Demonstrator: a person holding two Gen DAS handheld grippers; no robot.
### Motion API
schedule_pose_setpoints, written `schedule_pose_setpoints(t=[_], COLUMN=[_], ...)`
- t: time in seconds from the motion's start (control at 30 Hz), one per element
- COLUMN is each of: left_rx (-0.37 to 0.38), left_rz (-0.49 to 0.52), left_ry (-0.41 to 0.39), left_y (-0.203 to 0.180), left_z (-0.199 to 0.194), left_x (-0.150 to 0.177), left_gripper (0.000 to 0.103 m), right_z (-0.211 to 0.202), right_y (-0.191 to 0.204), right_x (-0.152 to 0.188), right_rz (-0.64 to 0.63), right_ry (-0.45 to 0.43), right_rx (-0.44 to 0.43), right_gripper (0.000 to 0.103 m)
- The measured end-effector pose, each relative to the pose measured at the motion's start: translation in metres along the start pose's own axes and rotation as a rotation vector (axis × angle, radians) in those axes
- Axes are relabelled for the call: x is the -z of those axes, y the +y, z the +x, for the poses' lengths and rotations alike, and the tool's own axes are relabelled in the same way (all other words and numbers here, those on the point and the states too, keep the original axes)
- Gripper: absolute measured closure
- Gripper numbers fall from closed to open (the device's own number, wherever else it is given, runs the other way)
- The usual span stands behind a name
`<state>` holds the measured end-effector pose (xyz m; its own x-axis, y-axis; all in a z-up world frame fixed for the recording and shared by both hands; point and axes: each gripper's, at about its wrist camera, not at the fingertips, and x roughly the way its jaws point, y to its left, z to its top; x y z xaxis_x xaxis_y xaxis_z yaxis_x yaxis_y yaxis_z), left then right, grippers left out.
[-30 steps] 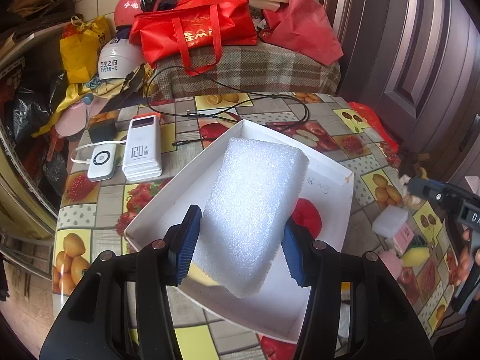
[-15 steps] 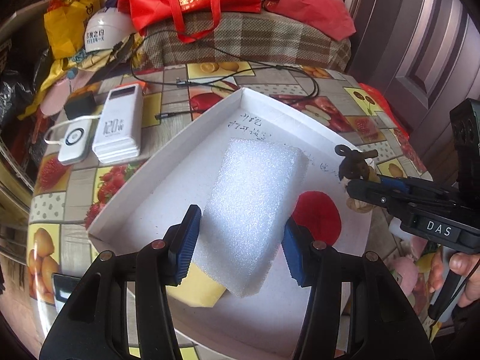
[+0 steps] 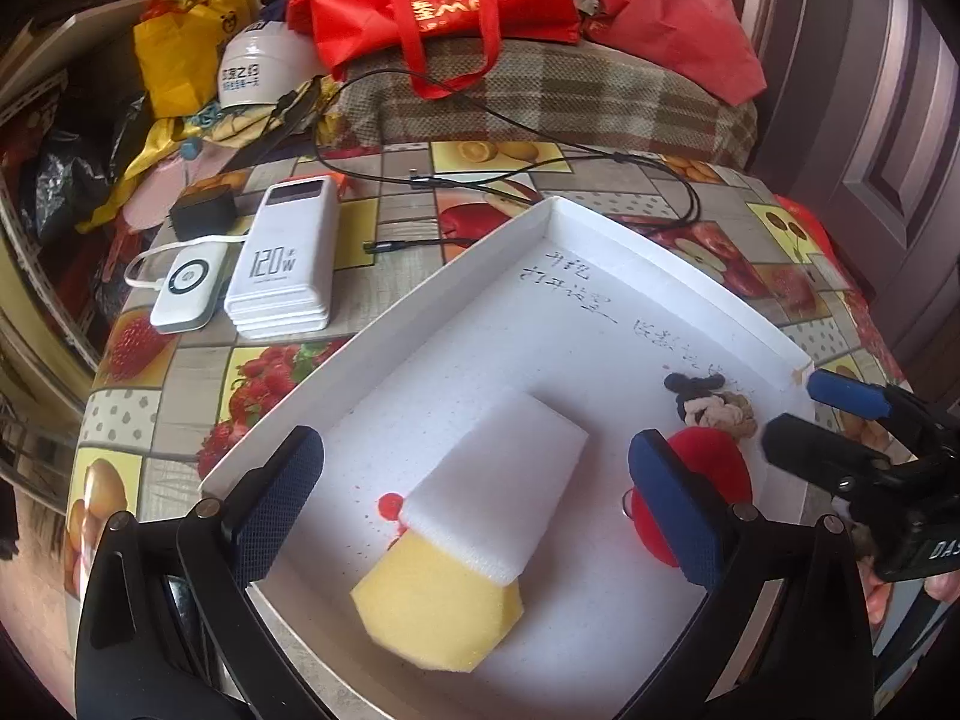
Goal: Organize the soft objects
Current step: 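Grasp green-white packet with left tool while right tool grasps yellow-green sponge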
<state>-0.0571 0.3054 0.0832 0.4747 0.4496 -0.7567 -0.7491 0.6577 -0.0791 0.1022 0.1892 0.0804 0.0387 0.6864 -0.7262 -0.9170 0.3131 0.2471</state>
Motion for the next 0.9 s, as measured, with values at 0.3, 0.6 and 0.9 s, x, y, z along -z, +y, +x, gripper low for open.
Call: schedule_pose_setpoints(t=[0.3,0.6,0.9], left_rx=[0.079,0.354,0.359], left_rz=[-0.008,0.331,0.485], left_ry=[-0.052,0.02,0.077], left_y=[0.004,-0.071,-0.137], left_z=[-0.04,-0.073,-0.056], left_x=[0.018,0.09,0.092], left_gripper=[0.0,0.0,0.025], right_z=[-0.065,-0.138,-0.194], right_y=[-0.008,-0.061,-0.11], right_x=[0.004,0.064,0.14], right_rz=[0.037,0.216,0.407], right_ry=[-0.16,-0.16,-0.167], right_rx=[0.054,0.169,0.286], right_gripper=[0.0,0.0,0.0])
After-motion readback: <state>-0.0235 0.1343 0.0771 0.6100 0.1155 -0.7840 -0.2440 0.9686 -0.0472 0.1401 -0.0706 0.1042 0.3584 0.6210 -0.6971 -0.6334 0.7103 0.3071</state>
